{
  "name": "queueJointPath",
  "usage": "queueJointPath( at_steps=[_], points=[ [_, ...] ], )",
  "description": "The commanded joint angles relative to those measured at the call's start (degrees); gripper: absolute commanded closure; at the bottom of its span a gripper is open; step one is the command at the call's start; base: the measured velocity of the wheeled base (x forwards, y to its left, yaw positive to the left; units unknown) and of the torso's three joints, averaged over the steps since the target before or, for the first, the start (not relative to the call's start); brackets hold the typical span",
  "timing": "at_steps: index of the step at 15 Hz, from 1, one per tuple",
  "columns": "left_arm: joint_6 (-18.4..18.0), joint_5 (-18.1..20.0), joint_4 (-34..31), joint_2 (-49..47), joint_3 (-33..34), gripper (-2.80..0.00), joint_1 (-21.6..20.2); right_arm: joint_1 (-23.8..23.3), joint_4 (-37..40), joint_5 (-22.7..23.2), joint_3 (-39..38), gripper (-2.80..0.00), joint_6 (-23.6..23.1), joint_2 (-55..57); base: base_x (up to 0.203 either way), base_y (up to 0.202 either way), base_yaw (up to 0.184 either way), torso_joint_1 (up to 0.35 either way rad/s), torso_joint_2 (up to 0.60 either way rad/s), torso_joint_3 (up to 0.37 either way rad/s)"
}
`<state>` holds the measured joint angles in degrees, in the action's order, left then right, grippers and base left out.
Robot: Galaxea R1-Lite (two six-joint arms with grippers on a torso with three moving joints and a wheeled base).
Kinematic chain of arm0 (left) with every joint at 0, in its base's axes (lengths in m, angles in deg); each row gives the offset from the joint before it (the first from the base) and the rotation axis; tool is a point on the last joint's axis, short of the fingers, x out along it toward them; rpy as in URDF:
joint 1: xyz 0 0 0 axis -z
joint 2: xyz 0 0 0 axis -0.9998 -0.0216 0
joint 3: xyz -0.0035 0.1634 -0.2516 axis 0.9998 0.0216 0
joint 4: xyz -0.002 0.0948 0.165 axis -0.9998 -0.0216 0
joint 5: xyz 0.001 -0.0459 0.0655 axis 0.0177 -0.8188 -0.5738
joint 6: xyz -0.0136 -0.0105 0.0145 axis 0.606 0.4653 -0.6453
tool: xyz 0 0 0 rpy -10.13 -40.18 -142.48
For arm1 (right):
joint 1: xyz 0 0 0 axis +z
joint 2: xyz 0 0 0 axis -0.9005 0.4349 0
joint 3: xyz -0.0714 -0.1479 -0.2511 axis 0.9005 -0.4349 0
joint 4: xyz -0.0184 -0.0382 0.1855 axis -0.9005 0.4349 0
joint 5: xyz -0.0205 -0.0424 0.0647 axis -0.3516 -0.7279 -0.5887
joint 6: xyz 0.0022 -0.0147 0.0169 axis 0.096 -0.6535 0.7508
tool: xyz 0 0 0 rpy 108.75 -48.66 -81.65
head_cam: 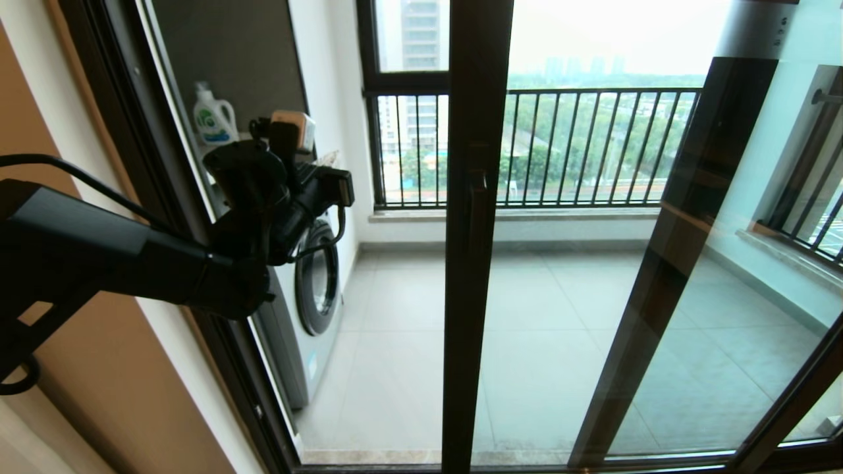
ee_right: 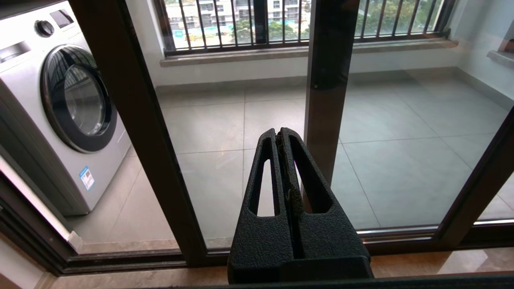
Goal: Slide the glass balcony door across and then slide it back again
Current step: Open the slid door
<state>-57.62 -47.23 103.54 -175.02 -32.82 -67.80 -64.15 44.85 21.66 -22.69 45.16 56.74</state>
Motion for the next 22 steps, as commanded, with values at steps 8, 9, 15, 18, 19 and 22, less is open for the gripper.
queueJointPath(
  at_steps=[8, 9, 15, 18, 19, 22],
  points=[
    [-0.1, -4.9, -8.3, -7.0, -12.7, 0.0, 9.9, 0.0, 0.0, 0.0, -0.7, 0.0, 0.0, 0.1, 0.0, 0.0, 0.0, 0.0, 0.0, 0.0],
    [-0.1, -4.9, -9.0, -7.0, -13.0, 0.0, 10.7, 0.0, 0.0, 0.0, -0.7, 0.0, 0.0, 0.1, 0.0, 0.0, 0.0, 0.0, 0.0, 0.0],
    [-0.2, -5.0, -9.6, -11.4, -16.3, 0.0, 16.3, 0.0, 0.0, 0.0, -0.7, 0.0, 0.0, 0.1, 0.0, 0.0, 0.0, 0.0, 0.0, 0.0],
    [-0.2, -5.0, -11.1, -13.3, -19.3, 0.0, 18.4, 0.0, 0.0, 0.0, -0.7, 0.0, 0.0, 0.1, 0.0, 0.0, 0.0, 0.0, 0.0, 0.0],
    [-0.2, -5.0, -11.3, -13.9, -20.3, 0.0, 18.8, 0.0, 0.0, 0.0, -0.6, 0.0, 0.0, 0.1, 0.0, 0.0, 0.0, 0.0, 0.0, 0.0],
    [-0.2, -5.0, -11.9, -14.6, -21.5, 0.0, 20.2, 0.0, 0.0, 0.0, -0.7, 0.0, 0.0, 0.1, 0.0, 0.0, 0.0, 0.0, 0.0, 0.0]
  ],
)
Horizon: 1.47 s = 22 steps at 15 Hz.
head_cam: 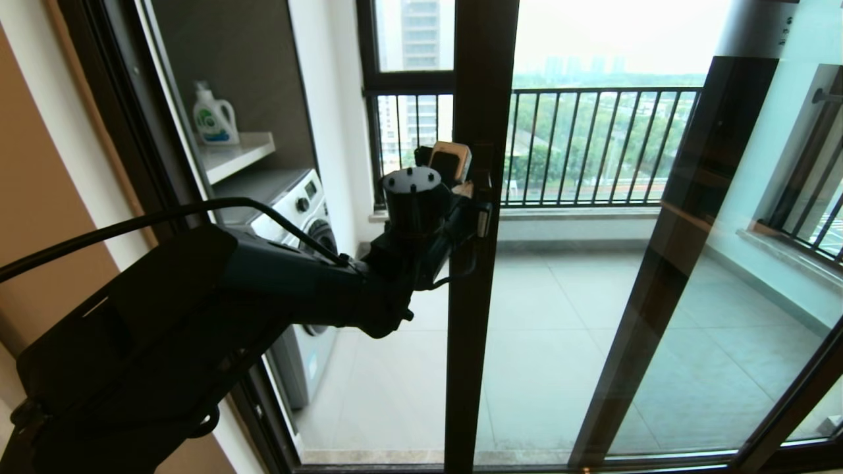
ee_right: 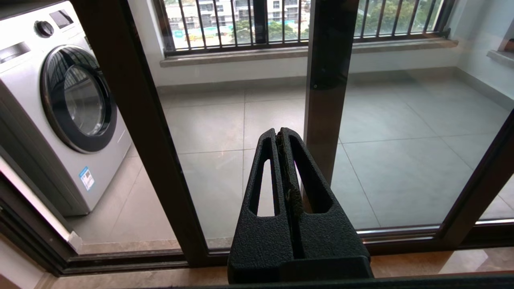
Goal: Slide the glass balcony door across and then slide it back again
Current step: Open the slid door
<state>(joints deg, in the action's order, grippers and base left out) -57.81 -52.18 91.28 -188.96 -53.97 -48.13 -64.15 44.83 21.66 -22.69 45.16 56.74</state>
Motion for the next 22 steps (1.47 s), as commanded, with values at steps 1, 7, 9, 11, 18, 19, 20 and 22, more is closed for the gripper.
queueJointPath(
  at_steps=[1, 7, 9, 11, 18, 19, 20, 22],
  points=[
    [0.0, -0.1, 0.5, -0.6, -0.4, 0.0, 1.0, 0.0, 0.0, 0.0, -0.7, 0.0, 0.0, 0.1, 0.0, 0.0, 0.0, 0.0, 0.0, 0.0],
    [-0.1, 0.0, 0.3, -0.5, -2.0, 0.0, 4.6, 0.0, 0.0, 0.0, -0.7, 0.0, 0.0, 0.1, 0.0, 0.0, 0.0, 0.0, 0.0, 0.0],
    [-0.1, -0.1, 0.2, -0.6, -3.2, 0.0, 5.5, 0.0, 0.0, 0.0, -0.7, 0.0, 0.0, 0.1, 0.0, 0.0, 0.0, 0.0, 0.0, 0.0],
    [-0.1, -0.1, 0.2, -0.7, -3.5, 0.0, 6.0, 0.0, 0.0, 0.0, -0.7, 0.0, 0.0, 0.1, 0.0, 0.0, 0.0, 0.0, 0.0, 0.0],
    [0.2, -2.0, 0.9, -0.1, -1.3, 0.0, 6.2, 0.0, 0.0, 0.0, -0.7, 0.0, 0.0, 0.1, 0.0, 0.0, 0.0, 0.0, 0.0, 0.0],
    [0.4, -3.1, 1.0, 1.3, 0.1, 0.0, 5.0, 0.0, 0.0, 0.0, -0.7, 0.0, 0.0, 0.1, 0.0, 0.0, 0.0, 0.0, 0.0, 0.0],
    [0.9, -3.4, 1.0, 3.3, 2.0, 0.0, 3.7, 0.0, 0.0, 0.0, -0.7, 0.0, 0.0, 0.1, 0.0, 0.0, 0.0, 0.0, 0.0, 0.0],
    [2.6, -3.7, 1.1, 8.0, 5.5, 0.0, 1.3, 0.0, 0.0, 0.0, -0.6, 0.0, 0.0, 0.1, 0.0, 0.0, 0.0, 0.0, 0.0, 0.0]
  ],
)
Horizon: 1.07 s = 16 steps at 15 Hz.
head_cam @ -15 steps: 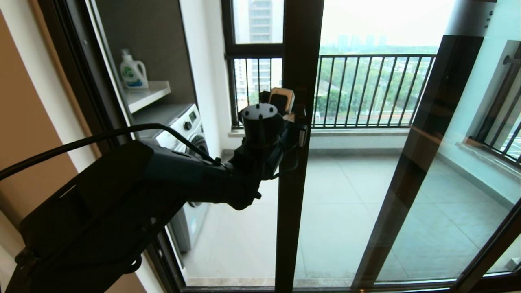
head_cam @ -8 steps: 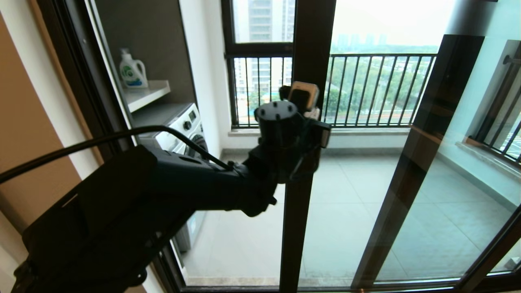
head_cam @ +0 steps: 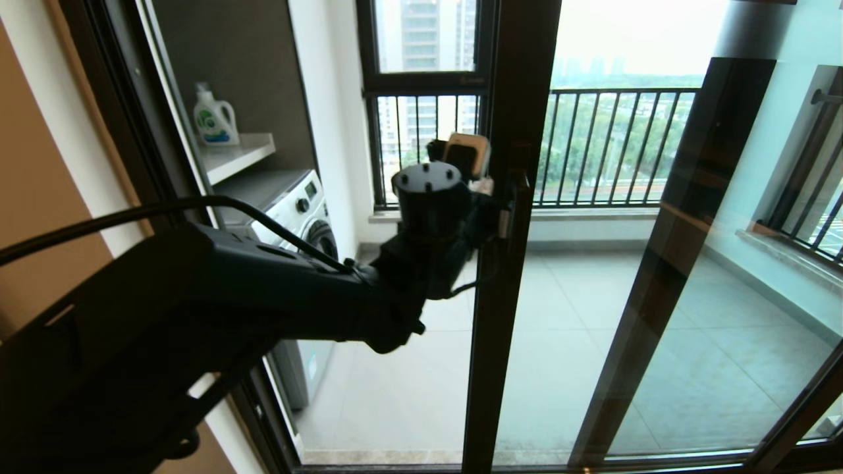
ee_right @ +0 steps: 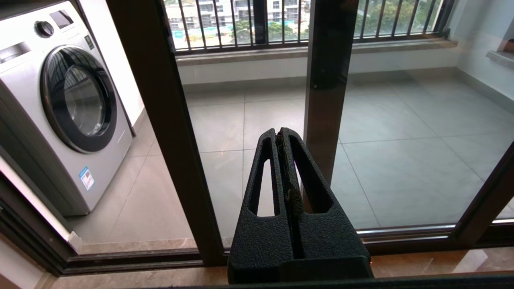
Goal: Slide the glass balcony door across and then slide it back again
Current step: Open the slid door
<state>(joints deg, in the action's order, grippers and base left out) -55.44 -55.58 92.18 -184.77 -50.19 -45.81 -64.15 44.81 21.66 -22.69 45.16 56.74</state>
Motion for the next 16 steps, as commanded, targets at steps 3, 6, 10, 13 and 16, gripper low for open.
queueJointPath(
  at_steps=[3, 6, 10, 13, 16],
  points=[
    [1.1, -0.2, 0.2, 13.0, 10.3, 0.0, -6.5, 0.0, 0.0, 0.0, -0.7, 0.0, 0.0, 0.1, 0.0, 0.0, 0.0, 0.0, 0.0, 0.0],
    [3.8, 3.1, 0.1, 29.0, 25.6, 0.0, -13.8, 0.0, 0.0, 0.0, -0.7, 0.0, 0.0, 0.1, 0.0, 0.0, 0.0, 0.0, 0.0, 0.0],
    [7.2, 19.5, -0.2, 55.4, 48.2, 0.0, -37.6, 0.0, 0.0, 0.0, -0.7, 0.0, 0.0, 0.1, 0.0, 0.0, 0.0, 0.0, 0.0, 0.0],
    [11.0, 29.7, -1.7, 73.5, 60.4, 0.0, -52.5, 0.0, 0.0, 0.0, -0.7, 0.0, 0.0, 0.1, 0.0, 0.0, 0.0, 0.0, 0.0, 0.0],
    [14.2, 36.6, -17.4, 93.4, 64.1, 0.0, -55.7, 0.0, 0.0, 0.0, -0.7, 0.0, 0.0, 0.1, 0.0, 0.0, 0.0, 0.0, 0.0, 0.0]
  ],
)
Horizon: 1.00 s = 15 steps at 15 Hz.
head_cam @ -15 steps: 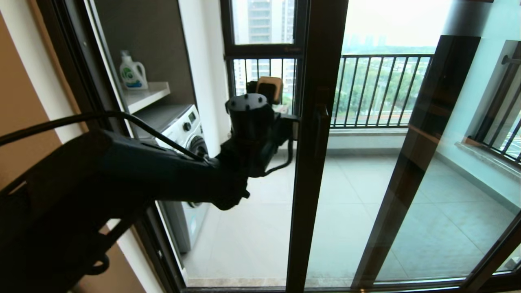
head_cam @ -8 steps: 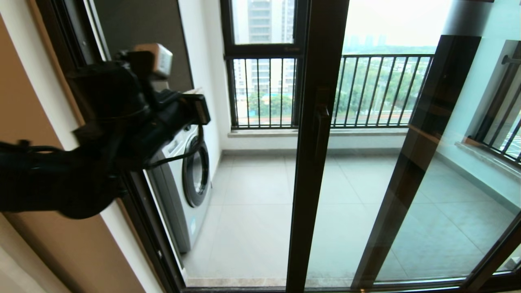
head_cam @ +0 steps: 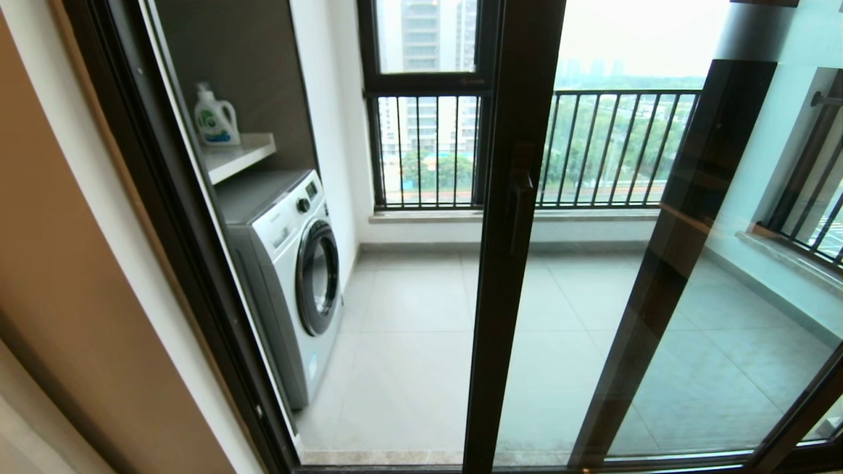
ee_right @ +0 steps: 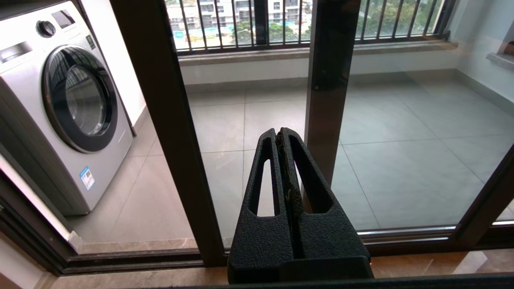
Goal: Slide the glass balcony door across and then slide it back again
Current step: Open the slid door
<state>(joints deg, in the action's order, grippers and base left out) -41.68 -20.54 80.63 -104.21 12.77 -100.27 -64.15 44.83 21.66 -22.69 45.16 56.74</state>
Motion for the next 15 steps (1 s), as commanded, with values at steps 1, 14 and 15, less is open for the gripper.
queueJointPath(
  at_steps=[1, 14, 15],
  points=[
    [2.3, 4.9, -16.4, 19.1, 0.3, 0.0, -1.5, 0.0, 0.0, 0.0, -0.7, 0.0, 0.0, 0.1, 0.0, 0.0, 0.0, 0.0, 0.0, 0.0],
    [-12.2, -3.9, -46.0, 45.8, 19.2, 0.0, 11.9, 0.0, 0.0, 0.0, -0.7, 0.0, 0.0, 0.1, 0.0, 0.0, 0.0, 0.0, 0.0, 0.0],
    [-13.1, -6.4, -42.9, 46.1, 23.9, 0.0, 11.9, 0.0, 0.0, 0.0, -0.7, 0.0, 0.0, 0.1, 0.0, 0.0, 0.0, 0.0, 0.0, 0.0]
  ],
)
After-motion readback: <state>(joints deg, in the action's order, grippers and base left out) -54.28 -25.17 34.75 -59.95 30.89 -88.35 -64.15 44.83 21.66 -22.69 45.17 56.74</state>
